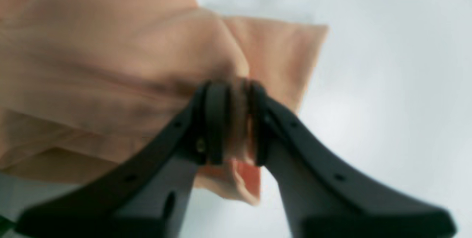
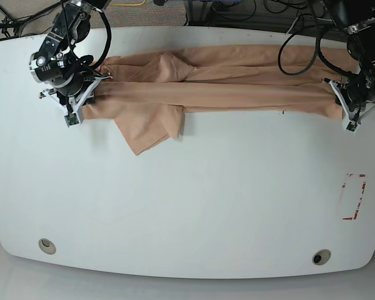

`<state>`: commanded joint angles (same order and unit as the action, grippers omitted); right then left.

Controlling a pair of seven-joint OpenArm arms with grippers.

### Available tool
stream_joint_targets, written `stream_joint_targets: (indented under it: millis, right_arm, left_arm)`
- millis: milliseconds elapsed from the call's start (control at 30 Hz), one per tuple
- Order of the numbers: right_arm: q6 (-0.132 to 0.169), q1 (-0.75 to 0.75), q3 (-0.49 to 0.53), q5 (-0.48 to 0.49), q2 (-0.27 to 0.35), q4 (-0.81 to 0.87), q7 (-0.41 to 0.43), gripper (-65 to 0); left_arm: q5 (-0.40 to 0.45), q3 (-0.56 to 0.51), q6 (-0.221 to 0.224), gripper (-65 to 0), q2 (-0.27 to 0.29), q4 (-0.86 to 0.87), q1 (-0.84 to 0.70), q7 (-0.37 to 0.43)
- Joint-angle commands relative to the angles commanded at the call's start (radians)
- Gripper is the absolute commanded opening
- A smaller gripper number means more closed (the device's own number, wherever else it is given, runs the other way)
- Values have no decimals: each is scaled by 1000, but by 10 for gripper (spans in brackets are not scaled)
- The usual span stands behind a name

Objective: Fold the T-shirt properly
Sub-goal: 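Lift the hem with both grippers and fold it over toward the collar, then lower the folded hem onto the shirt with both grippers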

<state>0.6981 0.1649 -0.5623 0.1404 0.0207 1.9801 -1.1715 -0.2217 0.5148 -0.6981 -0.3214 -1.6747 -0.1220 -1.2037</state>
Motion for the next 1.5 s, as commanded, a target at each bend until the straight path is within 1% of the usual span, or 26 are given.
stream_joint_targets:
  millis: [33, 67, 133, 167, 200, 267, 333, 433, 500, 600, 633, 667, 700, 733, 800, 833, 867, 933, 967, 1000, 1033, 1100, 1167, 1300, 1367, 1500]
  right_arm:
    - [0, 0, 0, 0, 0, 0, 0, -327]
    - [0, 0, 0, 0, 0, 0, 0, -308]
    - [0, 0, 0, 2, -2, 5, 0, -211]
    - [0, 0, 0, 2, -2, 9, 0, -198]
    - [0, 0, 0, 2, -3, 21, 2, -185]
    - [0, -5, -2, 23, -25, 34, 3, -185]
    - [0, -9, -18, 64, -38, 38, 3, -185]
    - [0, -40, -83, 169, -49, 35, 2, -185]
    - [0, -54, -104, 222, -51, 31, 2, -185]
    - [0, -57, -97, 275, -54, 25, 2, -189]
    - [0, -57, -91, 282, -58, 23, 2, -195]
    - [0, -55, -75, 282, -71, 21, 2, -225]
    - [0, -55, -71, 281, -74, 21, 2, -238]
    - [0, -51, -58, 272, -81, 21, 0, -282]
    - [0, -48, -41, 256, -89, 20, -2, -360]
    - [0, -35, -28, 244, -91, 17, -2, -420]
    - [0, -23, -17, 236, -91, 14, -2, -460]
    - [0, -2, 6, 221, -91, 8, 2, -530]
    - [0, 9, 15, 212, -89, 5, 3, -571]
    - [0, 14, 25, 203, -89, -2, 5, -590]
    - [0, 21, 35, 190, -89, -14, 6, -593]
    - [0, 26, 44, 173, -89, -31, 21, -587]
    - [0, 38, 48, 153, -89, -51, 41, -575]
    - [0, 51, 51, 103, -83, -110, 120, -571]
    - [0, 49, 51, 77, -64, -140, 137, -571]
    - [0, 44, 51, 51, -35, -203, 192, -571]
  left_arm:
    - [0, 0, 0, -488, 0, 0, -6, 0]
    - [0, -2, 0, -468, 0, 0, -8, 0]
    - [0, -2, 0, -367, 0, 0, -11, 0]
    - [0, -2, 0, -347, 0, 0, -11, 0]
    - [0, -2, 0, -303, 0, 0, -11, -2]
    - [-6, -2, 0, -278, 0, -6, -11, -3]
    - [-6, 0, 0, -281, 2, -25, -5, -20]
    - [-9, 2, 0, -283, 8, -98, 14, -84]
    - [-12, 2, 0, -283, 14, -157, 41, -132]
    - [-35, 6, 0, -283, 46, -212, 72, -187]
    - [-38, 8, 0, -283, 49, -215, 77, -193]
    - [-40, 15, 0, -285, 52, -216, 80, -193]
    - [-38, 18, 0, -285, 54, -216, 81, -193]
    - [-31, 25, 0, -286, 60, -212, 78, -193]
    - [-14, 31, 0, -304, 77, -189, 77, -189]
    - [3, 35, 0, -336, 89, -169, 71, -181]
    - [14, 37, 0, -361, 95, -157, 63, -178]
    - [38, 43, 0, -429, 101, -129, 44, -170]
    - [54, 51, 0, -483, 103, -110, 38, -166]
    - [61, 57, 0, -522, 104, -95, 34, -164]
    - [68, 68, 0, -568, 104, -75, 26, -157]
    - [71, 77, 0, -611, 104, -41, 20, -140]
    - [69, 78, 0, -612, 100, -15, 3, -123]
    - [71, 75, 0, -601, 100, 15, -29, -58]
    - [71, 72, 0, -601, 100, 15, -43, -31]
    - [71, 31, 0, -601, 100, 15, -44, -20]
